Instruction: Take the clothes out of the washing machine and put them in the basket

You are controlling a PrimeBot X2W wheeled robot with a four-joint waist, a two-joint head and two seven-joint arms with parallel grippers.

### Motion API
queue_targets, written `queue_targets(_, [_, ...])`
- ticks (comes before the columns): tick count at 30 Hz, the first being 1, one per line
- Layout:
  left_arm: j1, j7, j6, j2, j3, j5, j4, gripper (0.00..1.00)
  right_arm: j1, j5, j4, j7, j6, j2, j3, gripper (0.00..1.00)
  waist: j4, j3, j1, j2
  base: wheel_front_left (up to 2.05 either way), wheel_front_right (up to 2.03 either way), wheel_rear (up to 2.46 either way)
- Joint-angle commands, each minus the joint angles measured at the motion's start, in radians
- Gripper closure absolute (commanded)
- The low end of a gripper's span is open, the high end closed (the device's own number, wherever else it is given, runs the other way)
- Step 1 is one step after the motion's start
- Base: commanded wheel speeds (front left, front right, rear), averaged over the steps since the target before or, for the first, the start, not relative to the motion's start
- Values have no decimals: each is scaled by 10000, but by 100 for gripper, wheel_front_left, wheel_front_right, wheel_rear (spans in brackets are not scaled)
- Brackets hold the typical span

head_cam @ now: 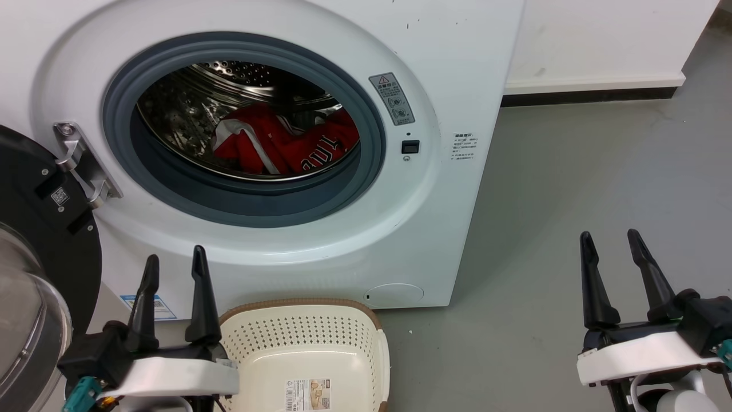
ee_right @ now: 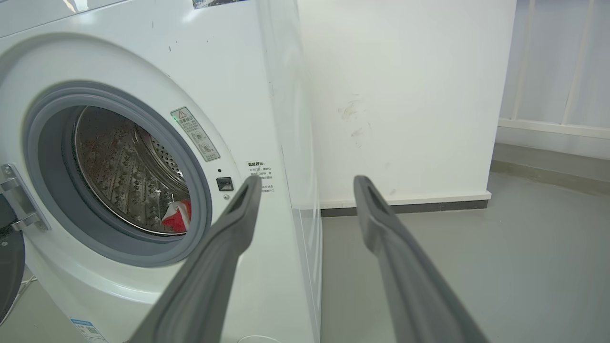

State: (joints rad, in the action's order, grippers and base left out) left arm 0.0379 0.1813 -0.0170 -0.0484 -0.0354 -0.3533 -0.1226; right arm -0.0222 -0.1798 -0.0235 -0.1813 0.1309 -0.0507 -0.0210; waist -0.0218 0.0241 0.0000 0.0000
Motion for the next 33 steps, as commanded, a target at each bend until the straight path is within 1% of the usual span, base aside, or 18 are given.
queue_targets(1, [88, 86, 12, -23, 43, 253, -45, 0, -35, 262, -39, -85, -2, 3, 19, 0, -12, 4, 0, 0, 0, 0, 0])
queue_targets(3, [129, 129, 16, -23, 156, 319, 41, 0, -5, 406, 27, -140, -2, 4, 29, 0, -35, 9, 0, 0, 0, 0, 0])
queue_targets(4, [172, 158, -61, -21, 201, 350, 130, 0, 2, 492, 43, -158, -2, 4, 34, 0, -48, 10, 0, 0, 0, 0, 0])
queue_targets(7, [172, 220, -122, -24, 228, 709, 238, 0, 47, 788, 123, -227, -2, 4, 56, 0, -87, 18, 0, 0, 0, 0, 0])
queue_targets(16, [307, 410, 6, -24, 352, 1659, 415, 0, 53, 1604, 221, -410, -2, 6, 100, 0, -152, 50, 0, 0, 0, 0, 0])
queue_targets(33, [465, 729, -195, -34, 400, 2808, 425, 0, 93, 2360, 472, -741, -4, 11, -4, 0, -101, 36, 0, 0, 0, 0, 0])
